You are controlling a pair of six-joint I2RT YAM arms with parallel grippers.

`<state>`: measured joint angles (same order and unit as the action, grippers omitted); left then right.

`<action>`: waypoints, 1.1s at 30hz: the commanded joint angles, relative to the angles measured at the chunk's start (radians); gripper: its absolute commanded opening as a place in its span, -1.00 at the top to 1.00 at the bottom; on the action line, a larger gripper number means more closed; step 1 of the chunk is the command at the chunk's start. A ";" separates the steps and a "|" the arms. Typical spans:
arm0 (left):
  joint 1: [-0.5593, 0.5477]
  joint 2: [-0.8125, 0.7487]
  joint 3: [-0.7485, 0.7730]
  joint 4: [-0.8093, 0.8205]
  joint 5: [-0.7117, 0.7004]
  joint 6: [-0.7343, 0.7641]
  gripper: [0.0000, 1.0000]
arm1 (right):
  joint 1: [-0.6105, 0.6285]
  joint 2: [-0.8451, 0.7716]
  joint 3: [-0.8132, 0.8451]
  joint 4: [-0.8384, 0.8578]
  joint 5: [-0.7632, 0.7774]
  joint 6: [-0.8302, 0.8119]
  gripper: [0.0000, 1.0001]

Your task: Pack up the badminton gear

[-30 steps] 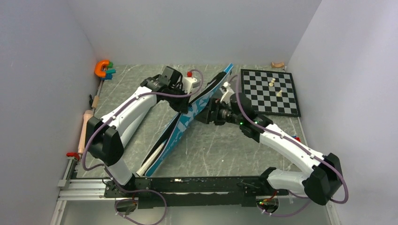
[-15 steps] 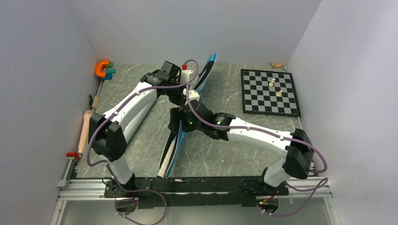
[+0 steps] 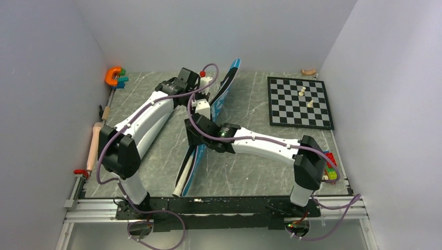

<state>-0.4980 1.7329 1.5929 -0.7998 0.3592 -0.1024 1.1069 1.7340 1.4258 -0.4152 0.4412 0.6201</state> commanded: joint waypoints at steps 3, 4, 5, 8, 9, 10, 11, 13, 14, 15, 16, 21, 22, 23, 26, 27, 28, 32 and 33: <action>-0.017 -0.077 0.016 0.055 0.002 0.006 1.00 | 0.011 -0.059 -0.035 -0.014 0.067 -0.041 0.20; -0.017 -0.079 0.018 0.051 0.000 0.012 1.00 | 0.012 -0.079 -0.055 -0.010 0.073 -0.043 0.37; -0.015 -0.082 0.020 0.049 0.003 0.016 1.00 | 0.012 -0.100 -0.075 -0.006 0.075 -0.048 0.49; -0.011 -0.089 0.023 0.038 0.015 0.035 1.00 | 0.011 -0.174 -0.148 0.023 0.081 -0.090 0.83; -0.008 -0.091 0.026 0.032 0.025 0.043 1.00 | 0.012 -0.197 -0.176 0.039 0.082 -0.111 0.91; -0.001 -0.094 0.028 0.026 0.036 0.051 0.97 | 0.011 -0.217 -0.199 0.046 0.078 -0.135 0.97; 0.003 -0.098 0.030 0.020 0.046 0.059 0.84 | 0.011 -0.232 -0.216 0.044 0.079 -0.155 1.00; 0.021 -0.105 0.037 0.007 0.067 0.076 0.45 | 0.011 -0.269 -0.251 0.047 0.075 -0.198 1.00; 0.031 -0.107 0.040 -0.001 0.080 0.088 0.28 | 0.011 -0.290 -0.271 0.056 0.070 -0.223 1.00; 0.044 -0.107 0.044 -0.011 0.096 0.119 0.10 | 0.012 -0.310 -0.294 0.067 0.065 -0.241 1.00; 0.062 -0.107 0.050 -0.029 0.118 0.140 -0.06 | 0.012 -0.330 -0.323 0.079 0.054 -0.276 1.00; 0.152 -0.091 0.110 -0.163 0.300 0.326 -0.67 | 0.022 -0.390 -0.395 0.075 0.091 -0.341 1.00; 0.167 -0.091 0.133 -0.194 0.318 0.395 -0.73 | 0.025 -0.398 -0.404 0.067 0.104 -0.352 1.00; 0.182 -0.090 0.145 -0.229 0.330 0.437 -0.74 | 0.029 -0.402 -0.411 0.062 0.115 -0.363 1.00; 0.210 -0.087 0.208 -0.337 0.341 0.625 -0.77 | 0.038 -0.416 -0.434 0.064 0.133 -0.408 1.00; 0.217 -0.092 0.222 -0.372 0.352 0.700 -0.77 | 0.041 -0.419 -0.440 0.063 0.146 -0.416 1.00; 0.222 -0.103 0.225 -0.395 0.359 0.768 -0.77 | 0.043 -0.424 -0.445 0.066 0.154 -0.421 1.00; 0.232 -0.234 0.101 -0.339 0.399 1.050 -0.80 | 0.067 -0.453 -0.479 0.115 0.166 -0.482 1.00; 0.233 -0.283 0.048 -0.265 0.401 1.088 -0.87 | 0.082 -0.463 -0.492 0.133 0.171 -0.508 1.00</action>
<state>-0.2703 1.6146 1.7390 -1.1046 0.6697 0.6449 1.1519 1.3403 0.9516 -0.3790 0.5495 0.2150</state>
